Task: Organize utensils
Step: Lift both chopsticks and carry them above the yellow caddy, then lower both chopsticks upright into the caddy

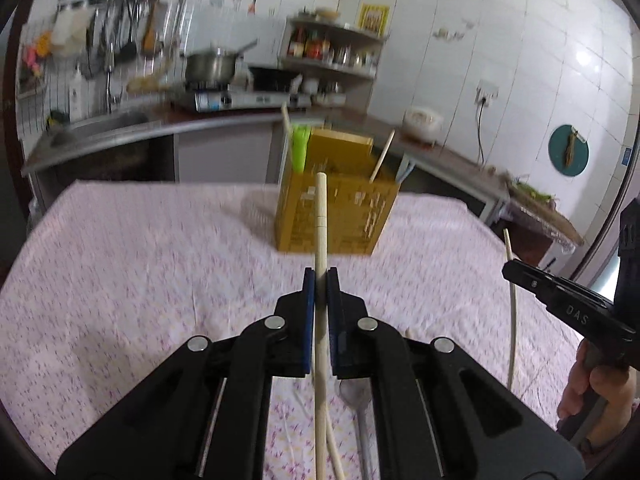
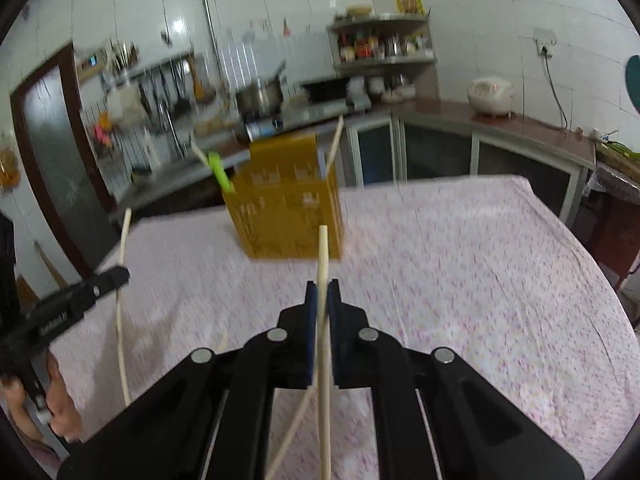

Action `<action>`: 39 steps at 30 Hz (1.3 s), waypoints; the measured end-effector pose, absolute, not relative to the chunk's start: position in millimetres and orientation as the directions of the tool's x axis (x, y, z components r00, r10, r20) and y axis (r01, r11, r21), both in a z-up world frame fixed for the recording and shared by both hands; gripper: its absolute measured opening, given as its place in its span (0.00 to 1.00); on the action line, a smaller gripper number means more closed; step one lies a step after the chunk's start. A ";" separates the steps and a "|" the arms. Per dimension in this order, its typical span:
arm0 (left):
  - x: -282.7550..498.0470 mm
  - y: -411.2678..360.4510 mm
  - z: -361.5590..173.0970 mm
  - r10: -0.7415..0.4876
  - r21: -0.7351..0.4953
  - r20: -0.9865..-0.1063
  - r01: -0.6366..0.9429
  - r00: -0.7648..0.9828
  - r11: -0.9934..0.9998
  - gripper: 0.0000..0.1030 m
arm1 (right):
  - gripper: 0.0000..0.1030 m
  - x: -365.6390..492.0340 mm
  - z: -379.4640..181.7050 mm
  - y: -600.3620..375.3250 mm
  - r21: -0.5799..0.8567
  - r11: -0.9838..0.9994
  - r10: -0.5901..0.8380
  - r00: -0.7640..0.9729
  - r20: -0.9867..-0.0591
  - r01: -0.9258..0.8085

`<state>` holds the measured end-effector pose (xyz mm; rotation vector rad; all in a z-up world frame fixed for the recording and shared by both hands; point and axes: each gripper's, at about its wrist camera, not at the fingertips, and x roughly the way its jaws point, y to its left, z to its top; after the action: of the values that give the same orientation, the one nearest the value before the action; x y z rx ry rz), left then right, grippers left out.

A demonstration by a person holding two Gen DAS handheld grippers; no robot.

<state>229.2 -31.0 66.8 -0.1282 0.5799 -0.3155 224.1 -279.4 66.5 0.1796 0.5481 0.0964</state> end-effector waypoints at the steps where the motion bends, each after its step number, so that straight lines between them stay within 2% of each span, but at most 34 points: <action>1: 226.9 -31.3 68.9 -0.333 -0.209 -0.502 0.262 0.798 0.942 0.04 | 0.06 223.3 70.2 -279.9 0.190 0.981 0.125 0.863 -0.490 -0.034; 9: 234.4 -44.3 88.2 -0.333 -0.204 -0.426 0.270 0.841 0.941 0.04 | 0.06 232.9 100.8 -275.1 0.190 0.981 0.099 0.936 -0.339 -0.035; 18: 270.6 -61.7 118.1 -0.312 -0.170 -0.367 0.267 0.876 0.949 0.04 | 0.06 251.6 125.1 -262.1 0.119 0.992 0.073 0.967 -0.245 -0.044; 29: 321.2 -73.7 169.9 -0.310 -0.119 -0.178 0.292 0.934 0.949 0.04 | 0.06 305.1 163.8 -270.7 0.169 0.982 0.101 0.989 -0.105 -0.082; 34: 356.2 -74.7 177.9 -0.327 -0.152 -0.116 0.309 0.938 0.939 0.04 | 0.06 336.9 175.3 -264.4 0.158 0.982 0.109 0.993 -0.036 -0.102; 39: 385.9 -80.0 170.7 -0.320 -0.170 -0.105 0.300 0.942 0.939 0.04 | 0.06 365.0 173.6 -259.4 0.172 0.980 0.103 0.994 0.018 -0.105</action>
<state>385.9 -80.0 170.7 -0.1526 0.1316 -0.3174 365.0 -259.4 173.6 0.1734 -0.0086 0.1048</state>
